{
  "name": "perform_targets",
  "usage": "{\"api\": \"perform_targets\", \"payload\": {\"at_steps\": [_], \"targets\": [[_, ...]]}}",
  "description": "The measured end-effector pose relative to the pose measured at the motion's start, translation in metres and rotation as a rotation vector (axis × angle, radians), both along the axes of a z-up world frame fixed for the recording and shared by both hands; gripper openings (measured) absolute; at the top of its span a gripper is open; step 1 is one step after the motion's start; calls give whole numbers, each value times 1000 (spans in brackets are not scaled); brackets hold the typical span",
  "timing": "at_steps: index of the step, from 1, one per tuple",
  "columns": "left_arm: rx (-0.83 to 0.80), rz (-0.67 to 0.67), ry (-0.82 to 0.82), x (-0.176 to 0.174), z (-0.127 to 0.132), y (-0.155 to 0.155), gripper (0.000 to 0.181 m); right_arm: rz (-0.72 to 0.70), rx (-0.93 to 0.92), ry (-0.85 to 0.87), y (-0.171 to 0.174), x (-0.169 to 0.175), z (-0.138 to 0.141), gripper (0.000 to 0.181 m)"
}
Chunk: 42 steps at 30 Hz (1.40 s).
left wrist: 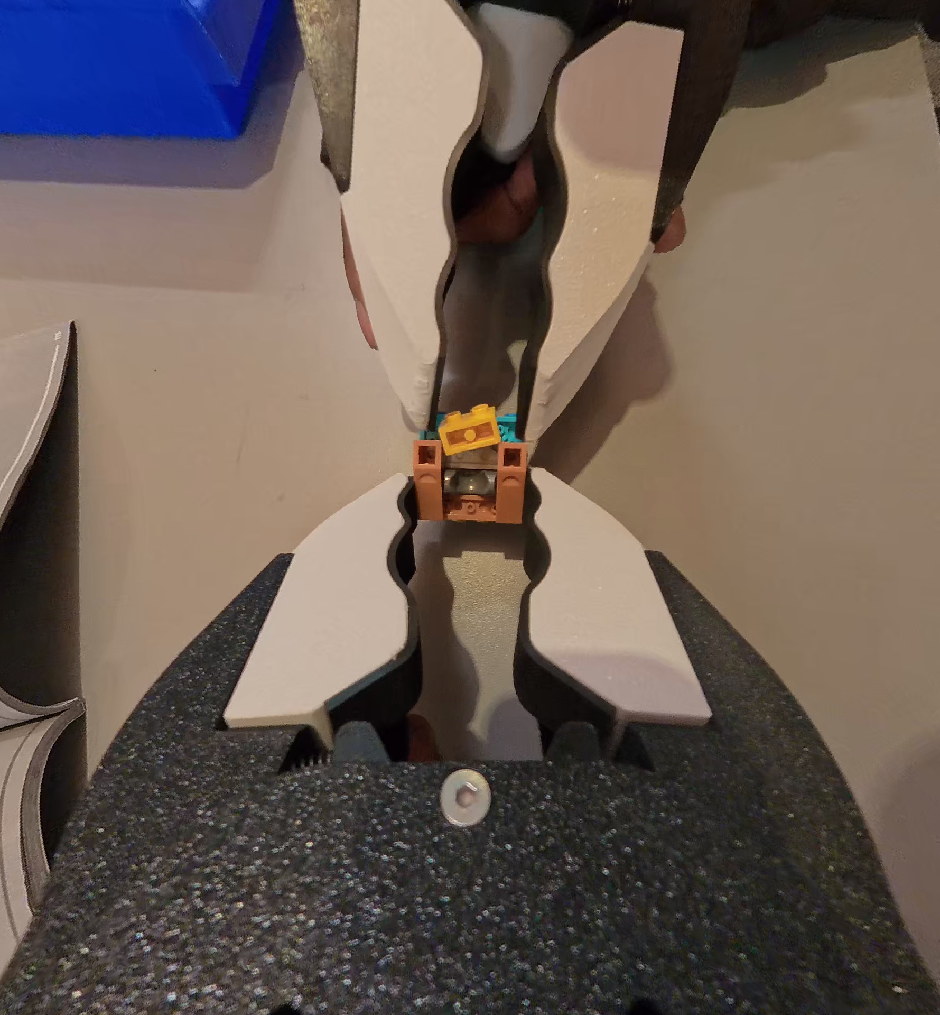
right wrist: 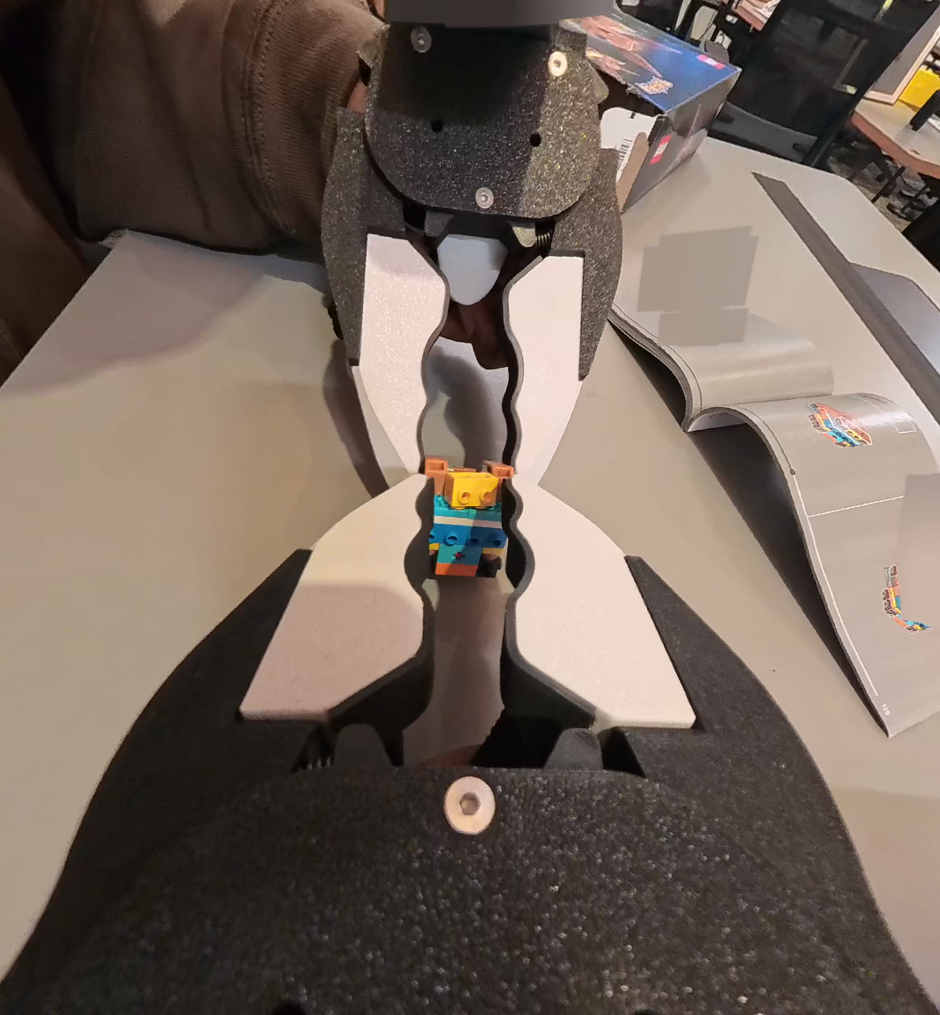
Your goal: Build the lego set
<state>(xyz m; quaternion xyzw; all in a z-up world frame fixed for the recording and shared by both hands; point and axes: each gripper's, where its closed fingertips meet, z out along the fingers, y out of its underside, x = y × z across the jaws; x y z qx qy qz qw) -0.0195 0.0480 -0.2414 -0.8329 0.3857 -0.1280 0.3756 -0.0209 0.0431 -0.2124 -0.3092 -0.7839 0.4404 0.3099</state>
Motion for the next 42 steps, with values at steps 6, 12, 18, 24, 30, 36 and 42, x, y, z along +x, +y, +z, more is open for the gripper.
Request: {"api": "perform_targets", "payload": {"at_steps": [6, 12, 18, 24, 30, 36, 42], "targets": [[0, -6, 3, 1, 0, 0, 37, 63, 0, 73, -7, 4, 11, 24], [-4, -18, -9, 3, 0, -2, 37, 185, 24, 120, -13, 9, 15, 28], [-15, -37, -68, 4, 4, -4, 37, 241, 166, 232, -8, 5, 27, 37], [-30, -36, -103, -4, 8, -6, 37, 333, 382, 283, -4, 7, 23, 49], [-35, -42, -119, -12, 11, -9, 37, 382, 712, 347, 9, -2, 0, 60], [-44, -48, -119, -15, 11, -10, 37, 408, 816, 445, 3, -10, -8, 64], [-59, -57, -115, -13, 10, -12, 37, 411, 858, 510, -4, -14, -7, 66]]}}
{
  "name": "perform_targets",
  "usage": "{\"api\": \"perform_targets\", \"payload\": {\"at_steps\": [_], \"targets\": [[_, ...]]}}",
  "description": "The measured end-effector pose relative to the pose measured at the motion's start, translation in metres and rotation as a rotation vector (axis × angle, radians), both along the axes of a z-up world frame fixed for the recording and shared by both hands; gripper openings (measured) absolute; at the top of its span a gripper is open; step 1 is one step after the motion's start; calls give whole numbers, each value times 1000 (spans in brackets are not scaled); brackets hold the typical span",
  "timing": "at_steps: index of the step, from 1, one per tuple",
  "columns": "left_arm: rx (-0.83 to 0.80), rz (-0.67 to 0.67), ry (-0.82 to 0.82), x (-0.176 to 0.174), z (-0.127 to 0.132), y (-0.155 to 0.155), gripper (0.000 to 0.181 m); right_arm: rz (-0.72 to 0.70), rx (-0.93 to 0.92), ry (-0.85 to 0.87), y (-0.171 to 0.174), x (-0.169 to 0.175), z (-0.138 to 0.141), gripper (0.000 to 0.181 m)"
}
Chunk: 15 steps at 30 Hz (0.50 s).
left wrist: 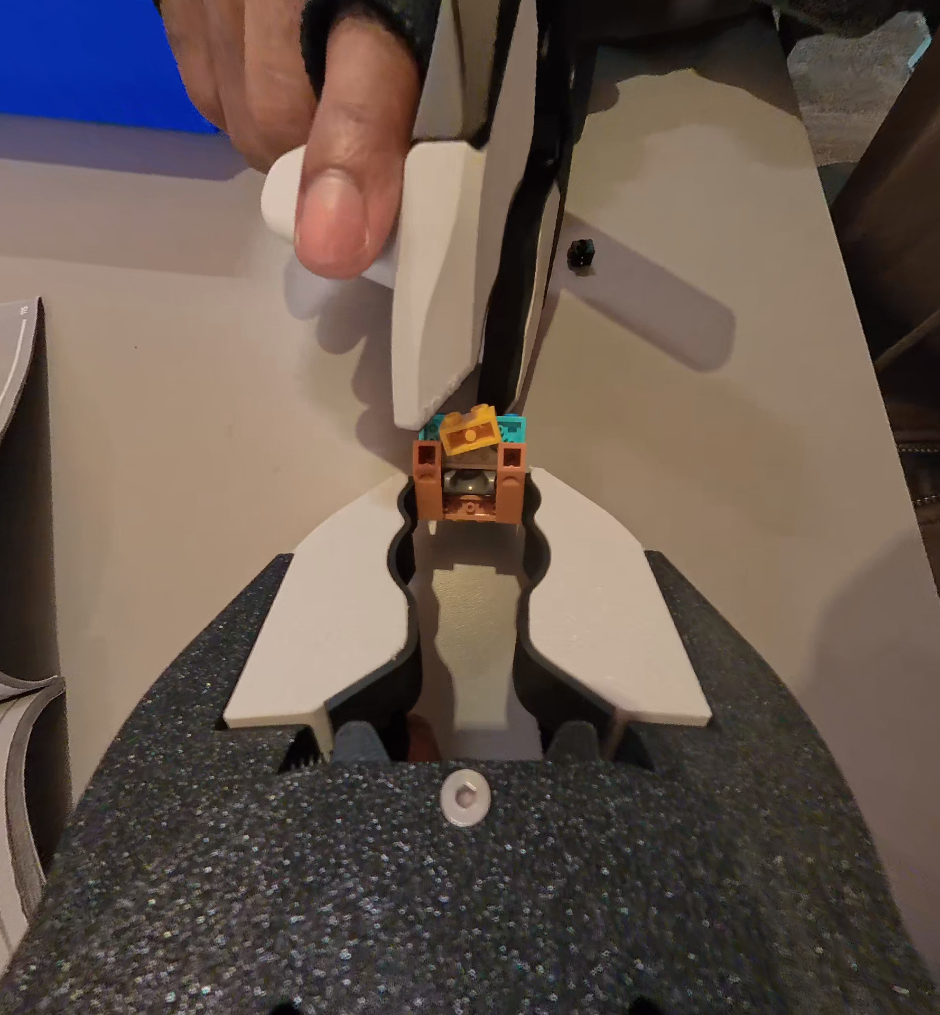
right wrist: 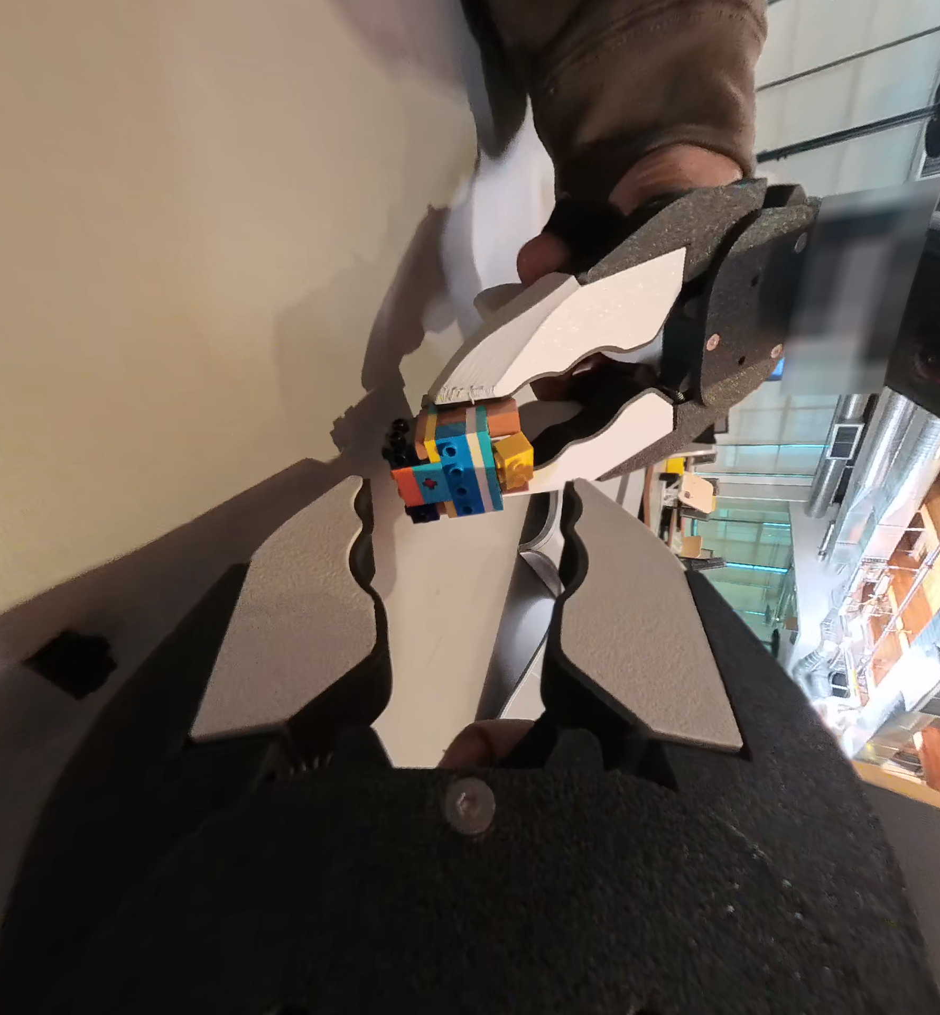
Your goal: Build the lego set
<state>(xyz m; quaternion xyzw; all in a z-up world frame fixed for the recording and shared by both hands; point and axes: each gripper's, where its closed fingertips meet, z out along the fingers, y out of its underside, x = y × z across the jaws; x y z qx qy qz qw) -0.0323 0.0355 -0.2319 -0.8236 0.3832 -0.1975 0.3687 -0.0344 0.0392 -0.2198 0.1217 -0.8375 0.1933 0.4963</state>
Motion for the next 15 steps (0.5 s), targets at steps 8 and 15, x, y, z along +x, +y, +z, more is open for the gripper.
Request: {"api": "perform_targets", "payload": {"at_steps": [8, 15], "targets": [[-6, 5, -10, 0, 2, -1, 37, 2, 59, 80, -6, -5, -1, 56], [-17, 50, -36, -8, 4, 2, 37, -44, 80, 159, -3, -12, -1, 50]]}}
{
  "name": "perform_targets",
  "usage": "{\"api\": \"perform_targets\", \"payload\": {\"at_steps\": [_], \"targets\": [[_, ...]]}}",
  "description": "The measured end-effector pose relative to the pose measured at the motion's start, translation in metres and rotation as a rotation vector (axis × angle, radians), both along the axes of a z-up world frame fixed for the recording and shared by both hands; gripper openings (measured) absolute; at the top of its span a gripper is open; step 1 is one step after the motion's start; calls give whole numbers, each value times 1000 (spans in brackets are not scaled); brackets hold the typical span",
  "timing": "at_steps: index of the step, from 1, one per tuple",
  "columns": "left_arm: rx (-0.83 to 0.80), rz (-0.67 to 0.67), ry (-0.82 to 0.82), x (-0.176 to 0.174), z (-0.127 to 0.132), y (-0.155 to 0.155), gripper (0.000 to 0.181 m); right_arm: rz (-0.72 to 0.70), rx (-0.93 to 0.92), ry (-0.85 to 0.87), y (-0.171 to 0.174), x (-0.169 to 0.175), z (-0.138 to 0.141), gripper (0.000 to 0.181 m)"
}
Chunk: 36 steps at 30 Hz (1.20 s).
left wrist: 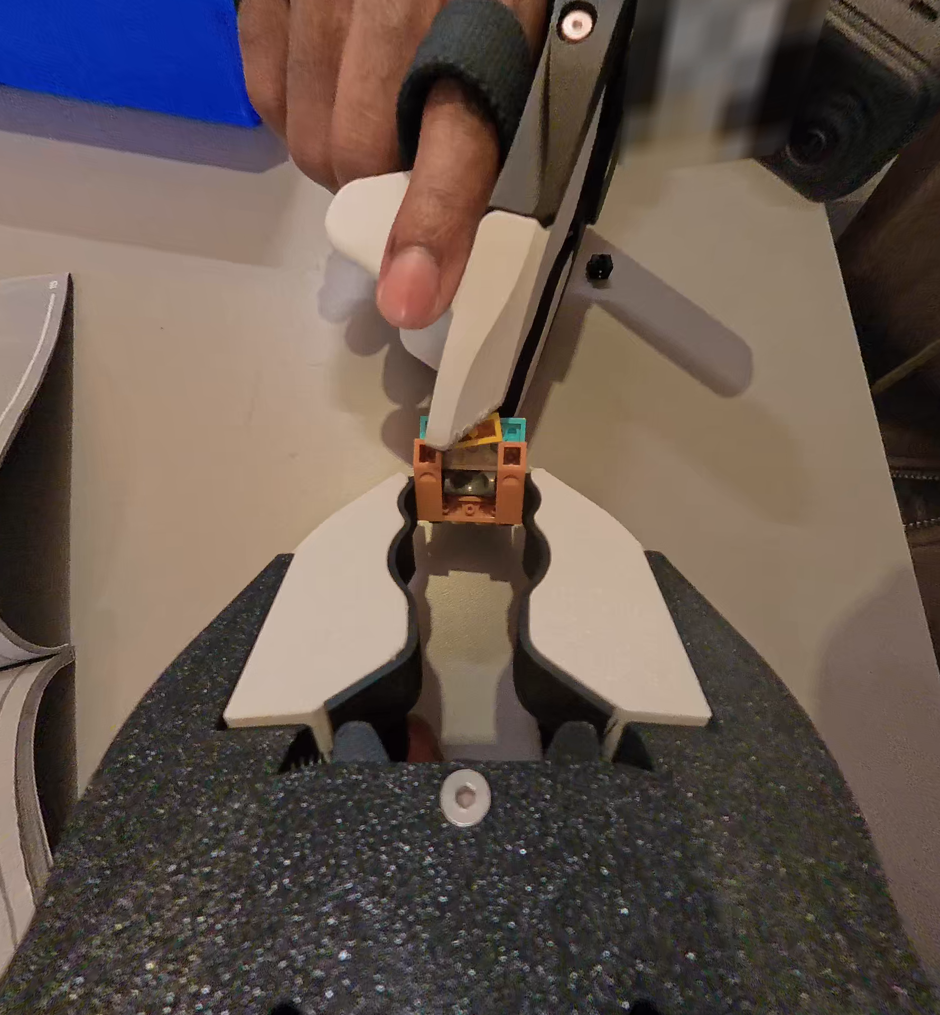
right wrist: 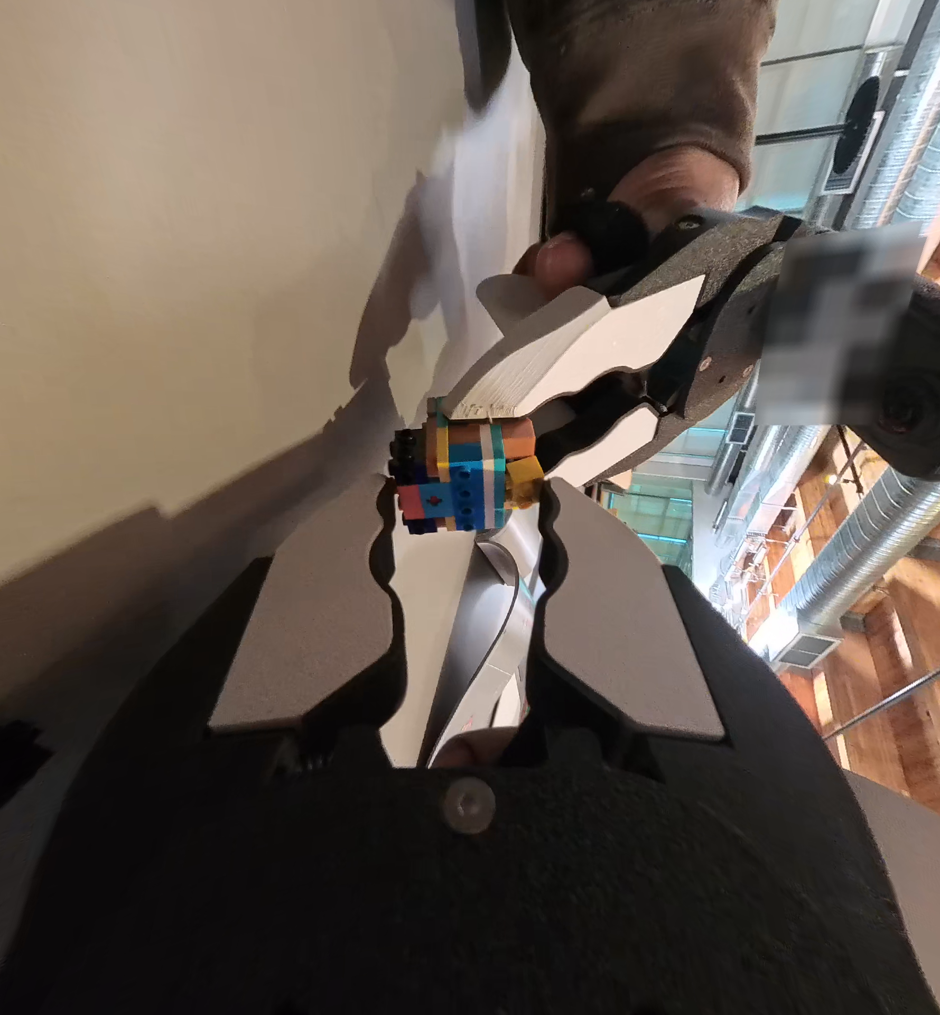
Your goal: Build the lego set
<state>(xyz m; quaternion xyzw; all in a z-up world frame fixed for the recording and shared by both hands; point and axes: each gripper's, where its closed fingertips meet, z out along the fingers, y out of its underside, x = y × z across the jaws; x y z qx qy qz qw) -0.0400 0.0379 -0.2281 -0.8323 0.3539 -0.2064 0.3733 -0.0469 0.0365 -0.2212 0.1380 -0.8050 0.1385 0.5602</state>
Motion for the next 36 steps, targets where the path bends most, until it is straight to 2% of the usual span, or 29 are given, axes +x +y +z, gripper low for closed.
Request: {"api": "perform_targets", "payload": {"at_steps": [30, 36], "targets": [[-11, 67, -168, -1, 5, 11, 36, -185, -49, -4, 14, -3, -1, 47], [-11, 52, -159, 1, 4, 10, 37, -173, -41, -10, 13, -2, -1, 47]]}}
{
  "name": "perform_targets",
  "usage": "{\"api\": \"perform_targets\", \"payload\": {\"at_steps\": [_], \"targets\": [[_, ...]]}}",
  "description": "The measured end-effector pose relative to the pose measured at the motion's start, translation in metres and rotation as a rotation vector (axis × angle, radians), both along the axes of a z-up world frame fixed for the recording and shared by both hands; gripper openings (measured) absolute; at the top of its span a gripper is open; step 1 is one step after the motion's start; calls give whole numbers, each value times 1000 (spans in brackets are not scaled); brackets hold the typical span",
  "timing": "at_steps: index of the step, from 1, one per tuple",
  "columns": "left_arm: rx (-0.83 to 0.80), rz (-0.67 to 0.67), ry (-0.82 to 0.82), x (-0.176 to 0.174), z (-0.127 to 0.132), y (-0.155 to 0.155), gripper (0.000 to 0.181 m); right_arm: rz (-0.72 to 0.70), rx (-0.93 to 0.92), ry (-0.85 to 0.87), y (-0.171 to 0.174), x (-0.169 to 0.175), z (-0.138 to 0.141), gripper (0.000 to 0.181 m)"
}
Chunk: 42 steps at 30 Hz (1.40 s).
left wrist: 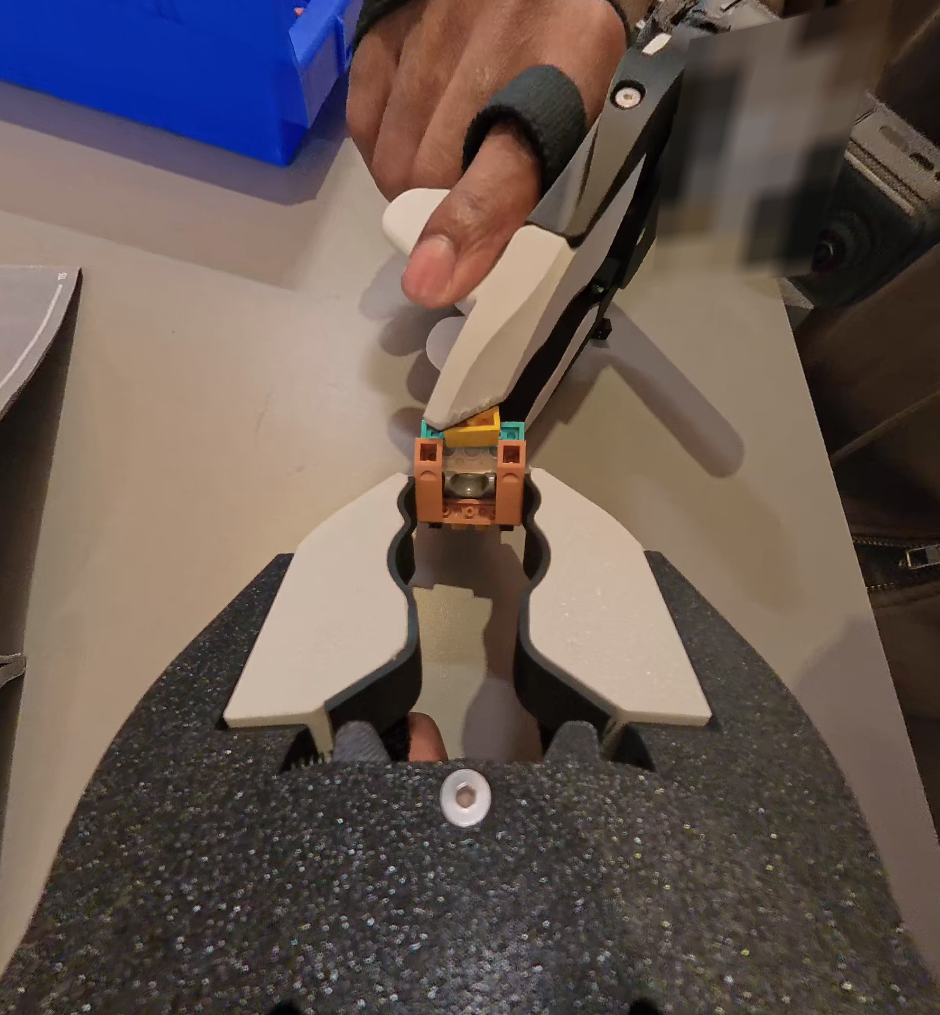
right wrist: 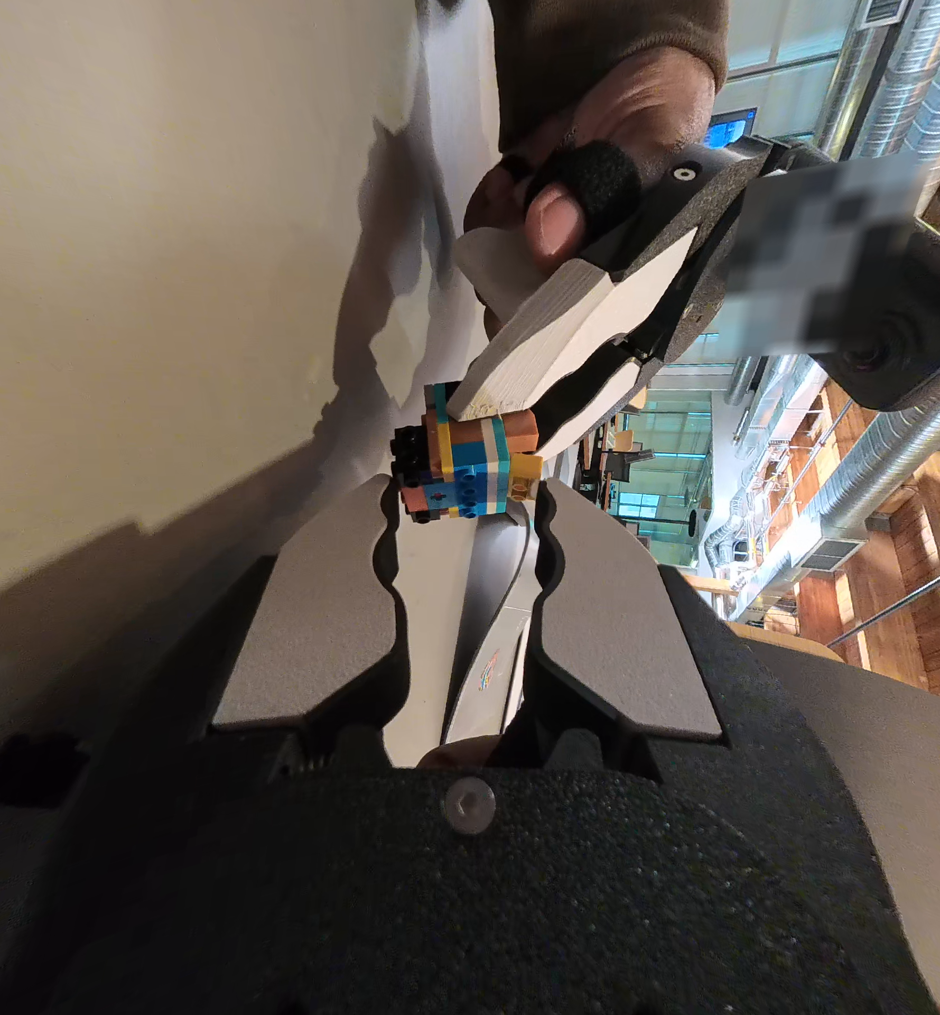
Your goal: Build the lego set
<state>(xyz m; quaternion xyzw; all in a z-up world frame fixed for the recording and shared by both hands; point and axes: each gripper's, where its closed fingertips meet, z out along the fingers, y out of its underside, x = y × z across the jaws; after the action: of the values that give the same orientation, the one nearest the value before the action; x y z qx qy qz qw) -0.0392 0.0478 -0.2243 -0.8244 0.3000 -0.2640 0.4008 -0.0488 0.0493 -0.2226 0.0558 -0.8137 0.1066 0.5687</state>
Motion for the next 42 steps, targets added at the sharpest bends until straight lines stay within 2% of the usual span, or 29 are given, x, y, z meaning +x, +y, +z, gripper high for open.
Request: {"api": "perform_targets", "payload": {"at_steps": [13, 24, 28, 30, 32, 42], "targets": [[-5, 18, 13, 2, 0, 3, 36, -14, 43, -36, 2, 1, -3, 49], [44, 65, 18, -5, 9, 8, 37, -45, 52, 58, 8, -5, 7, 48], [54, 85, -26, -5, 14, 10, 38, -50, 43, 91, 10, -7, 11, 48], [48, 84, -40, -5, 14, 10, 39, -50, 47, 93, 9, -7, 10, 47], [46, 72, -65, 0, 14, 10, 40, -40, 50, 112, 8, -8, 11, 36], [-3, 49, -27, 3, -2, 8, 38, -21, 65, 66, 5, -6, -2, 36]]}}
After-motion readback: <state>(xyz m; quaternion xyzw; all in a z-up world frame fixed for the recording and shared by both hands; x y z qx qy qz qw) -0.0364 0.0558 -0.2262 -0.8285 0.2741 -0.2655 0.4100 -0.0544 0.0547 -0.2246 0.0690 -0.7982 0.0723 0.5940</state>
